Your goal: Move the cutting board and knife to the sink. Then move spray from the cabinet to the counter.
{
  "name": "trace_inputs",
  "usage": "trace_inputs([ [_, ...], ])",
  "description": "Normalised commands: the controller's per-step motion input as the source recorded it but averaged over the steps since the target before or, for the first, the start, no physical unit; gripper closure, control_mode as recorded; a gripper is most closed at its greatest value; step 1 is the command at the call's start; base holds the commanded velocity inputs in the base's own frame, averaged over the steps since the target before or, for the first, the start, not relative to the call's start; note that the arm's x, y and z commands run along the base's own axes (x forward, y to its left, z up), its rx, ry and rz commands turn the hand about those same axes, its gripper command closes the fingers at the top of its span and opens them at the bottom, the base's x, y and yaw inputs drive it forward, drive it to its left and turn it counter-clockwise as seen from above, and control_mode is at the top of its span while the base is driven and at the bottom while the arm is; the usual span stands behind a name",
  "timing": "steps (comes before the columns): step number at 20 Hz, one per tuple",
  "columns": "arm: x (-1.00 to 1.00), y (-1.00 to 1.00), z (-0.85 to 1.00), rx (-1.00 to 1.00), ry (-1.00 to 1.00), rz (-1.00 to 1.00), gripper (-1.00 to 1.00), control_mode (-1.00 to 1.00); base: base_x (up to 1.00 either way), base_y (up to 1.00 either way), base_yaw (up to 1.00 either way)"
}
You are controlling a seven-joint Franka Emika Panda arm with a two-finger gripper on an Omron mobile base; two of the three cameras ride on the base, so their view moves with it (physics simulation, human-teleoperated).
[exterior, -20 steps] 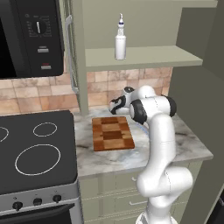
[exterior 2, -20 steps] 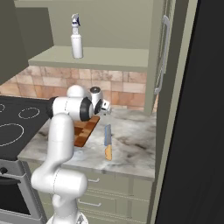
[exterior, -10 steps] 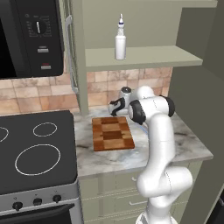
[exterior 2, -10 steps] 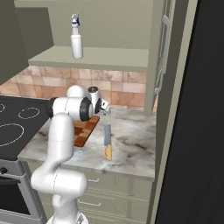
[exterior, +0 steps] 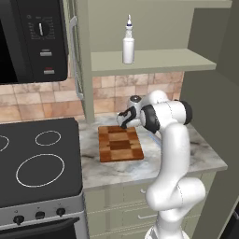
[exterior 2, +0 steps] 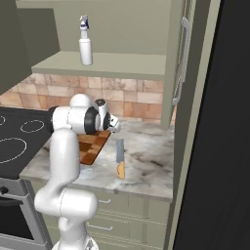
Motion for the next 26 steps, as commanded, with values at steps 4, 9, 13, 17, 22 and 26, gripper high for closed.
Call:
trace_inputs([
  [4, -0.63, 0.02, -0.11, 0.0, 0.0, 0.0, -1.0, -1.0, 0.0, 0.0, 0.0],
  [9, -0.61, 0.07, -0.13, 0.0, 0.0, 0.0, -1.0, -1.0, 0.0, 0.0, 0.0],
  [13, -0.64, 0.11, -0.13, 0.0, 0.0, 0.0, -1.0, -1.0, 0.0, 0.0, 0.0],
  [17, -0.66, 0.14, -0.14, 0.0, 0.0, 0.0, -1.0, -1.0, 0.0, 0.0, 0.0],
  [22, -0.65, 0.19, -0.14, 0.0, 0.0, -0.01, -1.0, -1.0, 0.0, 0.0, 0.0],
  [26, -0.47, 0.18, -0.11, 0.0, 0.0, -0.03, -1.0, -1.0, 0.0, 0.0, 0.0],
])
